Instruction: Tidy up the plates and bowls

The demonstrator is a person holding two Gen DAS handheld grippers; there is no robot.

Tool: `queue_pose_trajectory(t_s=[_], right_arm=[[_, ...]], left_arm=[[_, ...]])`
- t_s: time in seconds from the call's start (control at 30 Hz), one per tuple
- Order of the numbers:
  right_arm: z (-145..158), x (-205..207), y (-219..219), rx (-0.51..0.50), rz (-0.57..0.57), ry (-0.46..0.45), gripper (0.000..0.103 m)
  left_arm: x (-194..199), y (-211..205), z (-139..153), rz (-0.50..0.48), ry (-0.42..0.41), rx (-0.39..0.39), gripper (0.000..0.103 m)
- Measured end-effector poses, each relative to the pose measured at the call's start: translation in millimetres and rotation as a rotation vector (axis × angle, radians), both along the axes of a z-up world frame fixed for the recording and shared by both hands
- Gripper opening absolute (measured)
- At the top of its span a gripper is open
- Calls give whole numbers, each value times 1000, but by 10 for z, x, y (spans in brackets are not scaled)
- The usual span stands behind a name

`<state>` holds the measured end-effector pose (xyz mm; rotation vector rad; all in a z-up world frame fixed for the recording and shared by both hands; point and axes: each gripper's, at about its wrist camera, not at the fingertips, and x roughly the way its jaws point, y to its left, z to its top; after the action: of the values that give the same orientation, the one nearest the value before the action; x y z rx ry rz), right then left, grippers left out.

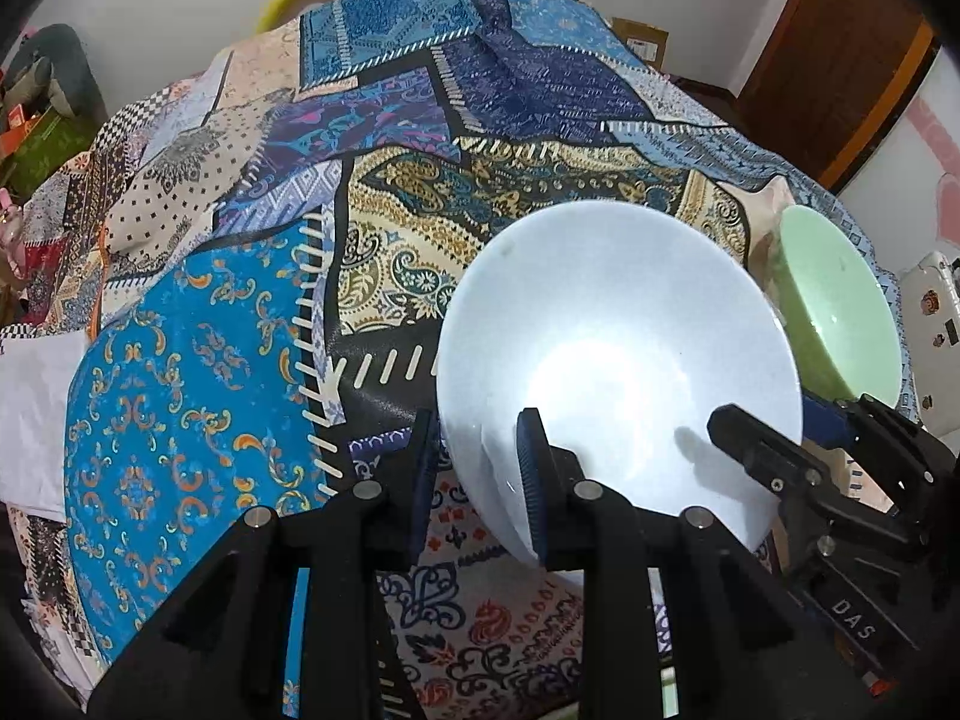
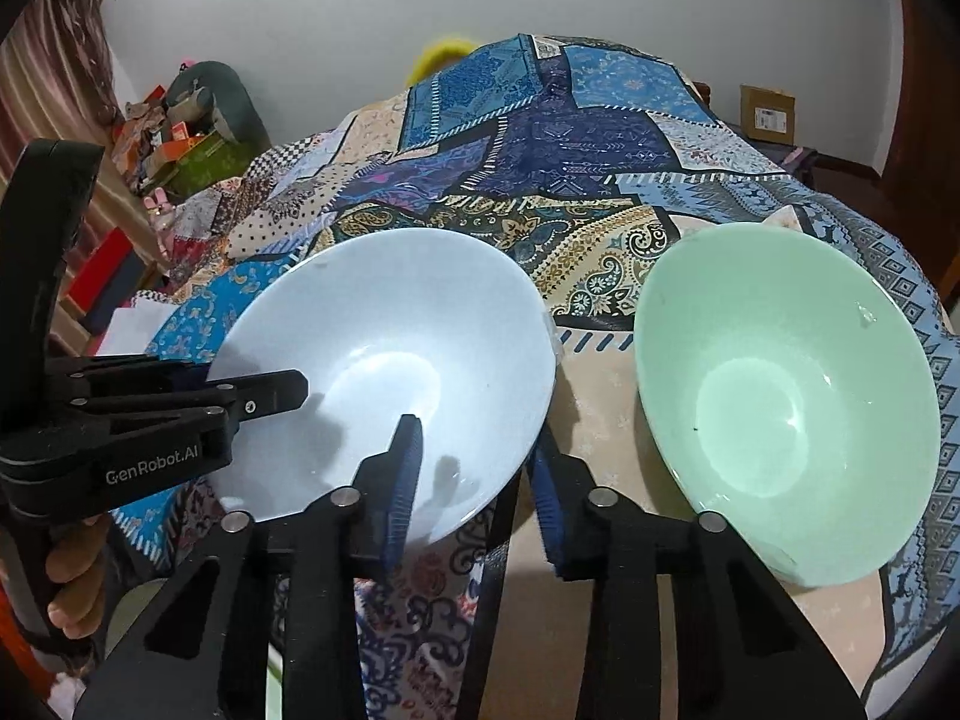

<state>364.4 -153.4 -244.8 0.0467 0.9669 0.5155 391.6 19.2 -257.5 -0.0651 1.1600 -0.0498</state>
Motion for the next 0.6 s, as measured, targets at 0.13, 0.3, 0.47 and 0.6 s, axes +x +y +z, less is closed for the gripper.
queue_pose_trajectory(t_s=[0.13,0.3,0.47,0.6], right_arm=[[2,18,-1,6,7,8,29],[-5,24,4,17,2,14,29],[11,-4,15,14,11,9,29],[53,-43,-12,25,9,5,29]], left_arm=[[7,-18,-29,-6,-8,18,26],[-19,-97,-31,-26,-25,40,23],[-39,-97,-13,-19,-29,47,23],[-90,-115,15,-21,-24,48,23]])
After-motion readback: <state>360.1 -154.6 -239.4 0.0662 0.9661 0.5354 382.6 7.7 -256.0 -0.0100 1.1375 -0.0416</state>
